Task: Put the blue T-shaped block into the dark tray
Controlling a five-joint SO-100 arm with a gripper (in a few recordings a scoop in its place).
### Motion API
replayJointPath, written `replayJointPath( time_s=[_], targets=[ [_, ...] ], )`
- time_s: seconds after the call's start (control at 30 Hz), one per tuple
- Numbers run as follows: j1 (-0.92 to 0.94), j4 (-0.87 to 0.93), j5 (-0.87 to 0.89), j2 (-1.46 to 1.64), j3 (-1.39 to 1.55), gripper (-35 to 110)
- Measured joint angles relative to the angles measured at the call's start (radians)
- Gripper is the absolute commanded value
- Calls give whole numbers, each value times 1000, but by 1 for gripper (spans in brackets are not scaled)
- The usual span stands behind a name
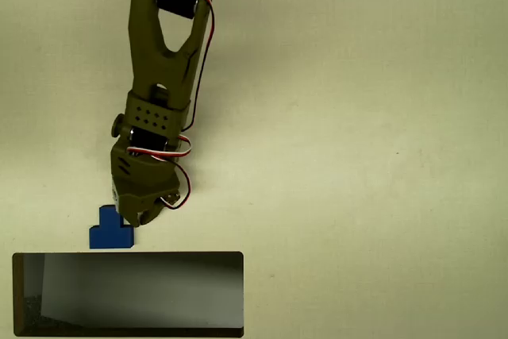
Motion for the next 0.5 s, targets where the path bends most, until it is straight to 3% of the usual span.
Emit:
replayJointPath(
  time_s=[0.17,0.37,0.5],
  targets=[
    [-77,17,121,87,97,0],
    [-144,192,367,344,140,0],
    [-52,391,387,554,91,0]
  ],
)
